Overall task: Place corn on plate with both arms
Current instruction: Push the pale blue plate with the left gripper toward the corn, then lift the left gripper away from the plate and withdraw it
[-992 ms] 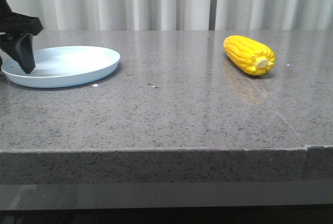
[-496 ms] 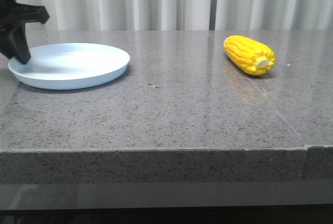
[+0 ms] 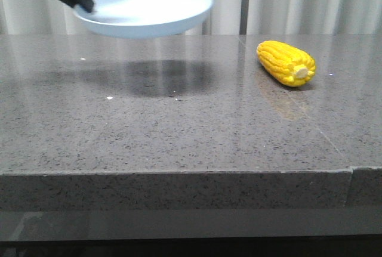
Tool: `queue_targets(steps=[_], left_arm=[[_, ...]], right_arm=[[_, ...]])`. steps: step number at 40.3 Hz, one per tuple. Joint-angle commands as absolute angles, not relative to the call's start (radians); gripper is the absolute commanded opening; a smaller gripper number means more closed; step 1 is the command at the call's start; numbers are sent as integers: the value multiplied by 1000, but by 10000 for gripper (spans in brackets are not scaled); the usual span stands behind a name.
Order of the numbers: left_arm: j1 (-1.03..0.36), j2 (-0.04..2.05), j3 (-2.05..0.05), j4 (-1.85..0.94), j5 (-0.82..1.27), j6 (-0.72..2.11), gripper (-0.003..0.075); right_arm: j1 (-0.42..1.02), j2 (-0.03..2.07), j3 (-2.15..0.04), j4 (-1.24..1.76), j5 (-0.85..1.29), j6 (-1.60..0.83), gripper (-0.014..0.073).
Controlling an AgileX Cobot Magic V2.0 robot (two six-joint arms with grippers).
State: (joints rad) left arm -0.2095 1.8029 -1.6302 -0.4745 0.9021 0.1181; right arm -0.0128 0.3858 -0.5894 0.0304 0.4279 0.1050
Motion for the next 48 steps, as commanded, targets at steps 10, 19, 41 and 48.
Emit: queue_targets(steps=[10,19,41,48], left_arm=[[-289,1878,-1672,-529,859,111,-20],[-289,1893,-1672,-492,863,93,21],[-256,1713,-1675,-211,908,-6,233],[-256,1587,-1649,82,967,-144,57]], right_arm=[[-18,401,-623,27,349,99,570],[-18,401,-623,27,349,99,570],[-18,401,-623,27,349,99,570],[-18,401,-623,27,349,99,570]])
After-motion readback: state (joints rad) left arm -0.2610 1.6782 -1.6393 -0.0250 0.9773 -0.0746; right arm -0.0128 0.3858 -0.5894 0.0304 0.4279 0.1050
